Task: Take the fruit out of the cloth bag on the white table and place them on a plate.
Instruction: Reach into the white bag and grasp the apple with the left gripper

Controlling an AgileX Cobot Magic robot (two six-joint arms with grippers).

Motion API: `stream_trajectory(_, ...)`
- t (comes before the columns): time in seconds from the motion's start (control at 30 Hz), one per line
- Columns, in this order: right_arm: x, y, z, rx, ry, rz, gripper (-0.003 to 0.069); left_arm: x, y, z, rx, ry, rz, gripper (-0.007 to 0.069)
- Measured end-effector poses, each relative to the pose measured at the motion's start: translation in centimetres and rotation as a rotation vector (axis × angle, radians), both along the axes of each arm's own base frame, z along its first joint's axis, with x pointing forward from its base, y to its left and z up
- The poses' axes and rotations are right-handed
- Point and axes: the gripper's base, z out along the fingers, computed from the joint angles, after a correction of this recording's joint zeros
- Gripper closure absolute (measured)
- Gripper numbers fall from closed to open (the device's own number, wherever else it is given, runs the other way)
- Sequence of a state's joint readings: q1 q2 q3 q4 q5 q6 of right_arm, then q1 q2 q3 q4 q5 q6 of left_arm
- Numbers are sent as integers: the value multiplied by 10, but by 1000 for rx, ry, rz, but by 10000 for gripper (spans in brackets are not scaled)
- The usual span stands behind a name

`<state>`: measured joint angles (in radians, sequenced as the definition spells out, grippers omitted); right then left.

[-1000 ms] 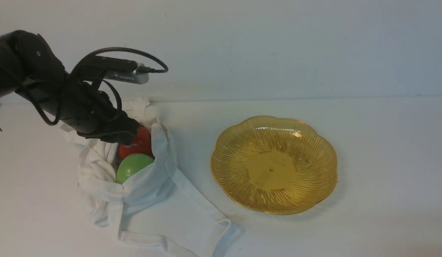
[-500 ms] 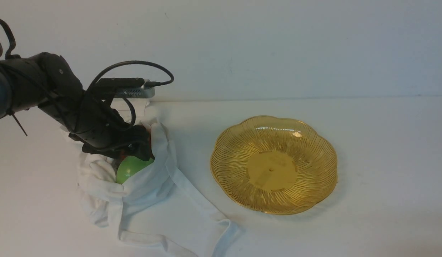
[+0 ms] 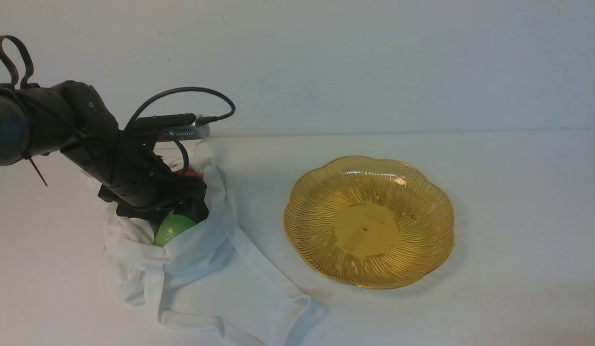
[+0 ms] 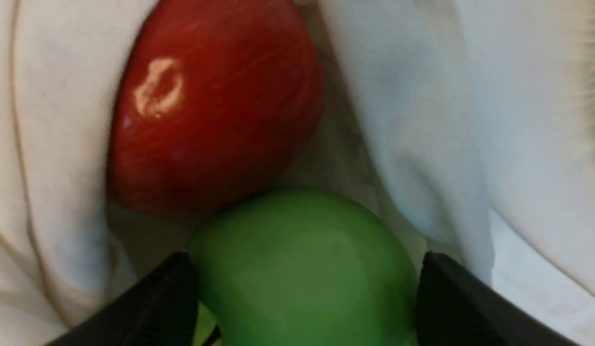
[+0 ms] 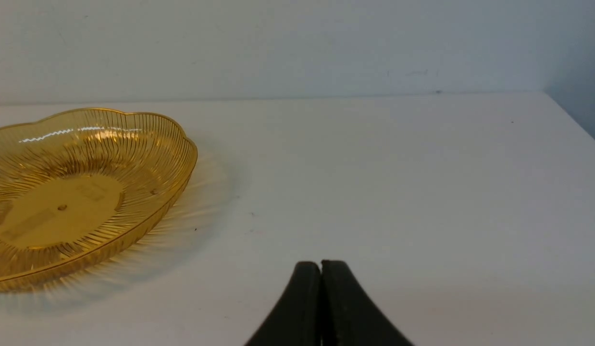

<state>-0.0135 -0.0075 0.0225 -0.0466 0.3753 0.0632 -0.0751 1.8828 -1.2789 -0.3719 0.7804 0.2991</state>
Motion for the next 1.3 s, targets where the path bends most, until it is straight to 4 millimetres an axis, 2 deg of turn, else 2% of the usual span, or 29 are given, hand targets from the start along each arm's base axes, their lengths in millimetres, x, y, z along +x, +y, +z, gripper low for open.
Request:
stream_trajectory(0.1, 0, 0, 0, 0, 0, 0, 674, -1, 0, 0, -1, 10, -3, 101)
stream_trajectory(0.23, 0, 0, 0, 0, 0, 0, 674, -3, -1, 0, -5, 32, -11, 163)
stream_trajectory(0.5, 0, 0, 0, 0, 0, 0, 674, -6, -1, 4, -10, 55, -23, 174)
stream_trajectory(0.6, 0, 0, 0, 0, 0, 0, 674, -10, -1, 11, -5, 45, -31, 231)
stream_trajectory(0.63, 0, 0, 0, 0, 0, 0, 674, -11, 0, 17, 0, 30, -34, 296)
stream_trajectory(0.67, 0, 0, 0, 0, 0, 0, 674, -13, 0, 23, 5, 14, -37, 418)
stream_trajectory(0.7, 0, 0, 0, 0, 0, 0, 674, -14, 1, 26, 8, 4, -39, 472)
stream_trajectory(0.73, 0, 0, 0, 0, 0, 0, 674, -17, 2, 37, 16, -26, -43, 563)
stream_trajectory(0.8, 0, 0, 0, 0, 0, 0, 674, -21, 3, 48, 29, -57, -50, 606)
stream_trajectory(0.93, 0, 0, 0, 0, 0, 0, 674, -27, 5, 59, 49, -76, -64, 631)
stream_trajectory(1.1, 0, 0, 0, 0, 0, 0, 674, -28, 6, 55, 69, -46, -79, 629)
stream_trajectory(1.23, 0, 0, 0, 0, 0, 0, 674, -25, 6, 49, 70, -31, -79, 571)
stream_trajectory(1.3, 0, 0, 0, 0, 0, 0, 674, -22, 6, 44, 71, -28, -76, 501)
